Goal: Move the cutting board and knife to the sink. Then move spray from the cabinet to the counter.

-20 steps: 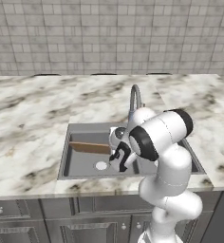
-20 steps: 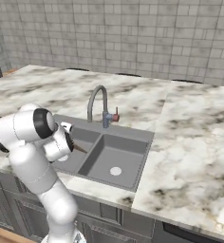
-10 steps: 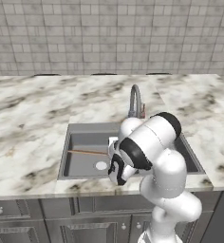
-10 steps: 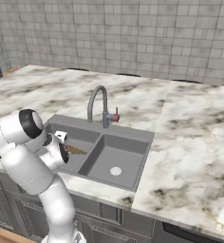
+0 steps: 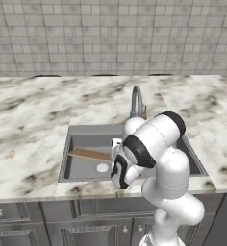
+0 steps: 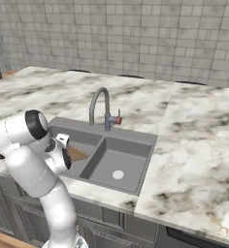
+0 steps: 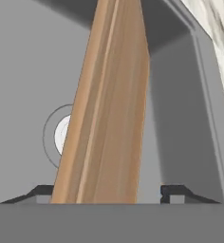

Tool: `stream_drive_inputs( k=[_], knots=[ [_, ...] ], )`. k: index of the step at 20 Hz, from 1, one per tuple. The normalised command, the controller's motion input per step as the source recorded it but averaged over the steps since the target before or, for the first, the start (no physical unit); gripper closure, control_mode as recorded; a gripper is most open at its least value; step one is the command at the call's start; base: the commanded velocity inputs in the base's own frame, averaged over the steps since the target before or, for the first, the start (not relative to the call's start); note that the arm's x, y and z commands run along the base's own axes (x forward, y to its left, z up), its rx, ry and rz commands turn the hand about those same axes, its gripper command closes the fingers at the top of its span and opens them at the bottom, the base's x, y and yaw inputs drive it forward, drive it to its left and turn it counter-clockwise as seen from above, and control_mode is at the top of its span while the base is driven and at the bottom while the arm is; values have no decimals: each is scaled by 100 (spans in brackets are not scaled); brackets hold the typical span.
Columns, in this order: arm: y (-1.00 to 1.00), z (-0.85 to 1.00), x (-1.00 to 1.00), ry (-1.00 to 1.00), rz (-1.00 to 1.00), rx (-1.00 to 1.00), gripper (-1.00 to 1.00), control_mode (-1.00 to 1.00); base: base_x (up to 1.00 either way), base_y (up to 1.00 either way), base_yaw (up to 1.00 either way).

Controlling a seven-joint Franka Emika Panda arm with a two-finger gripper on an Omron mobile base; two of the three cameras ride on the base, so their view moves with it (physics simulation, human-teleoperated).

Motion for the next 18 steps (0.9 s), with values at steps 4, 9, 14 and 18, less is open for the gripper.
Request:
stream_drive_inputs(
  k=[4, 9, 14, 18],
  knots=[
    [4, 37, -42, 10, 0, 17, -100, -100, 0, 0, 0],
    [25, 66, -48, 12, -1, 7, -100, -100, 0, 0, 0],
    [19, 92, -61, 12, -6, 0, -100, -100, 0, 0, 0],
    [10, 100, -42, 28, -9, 0, -100, -100, 0, 0, 0]
  ],
)
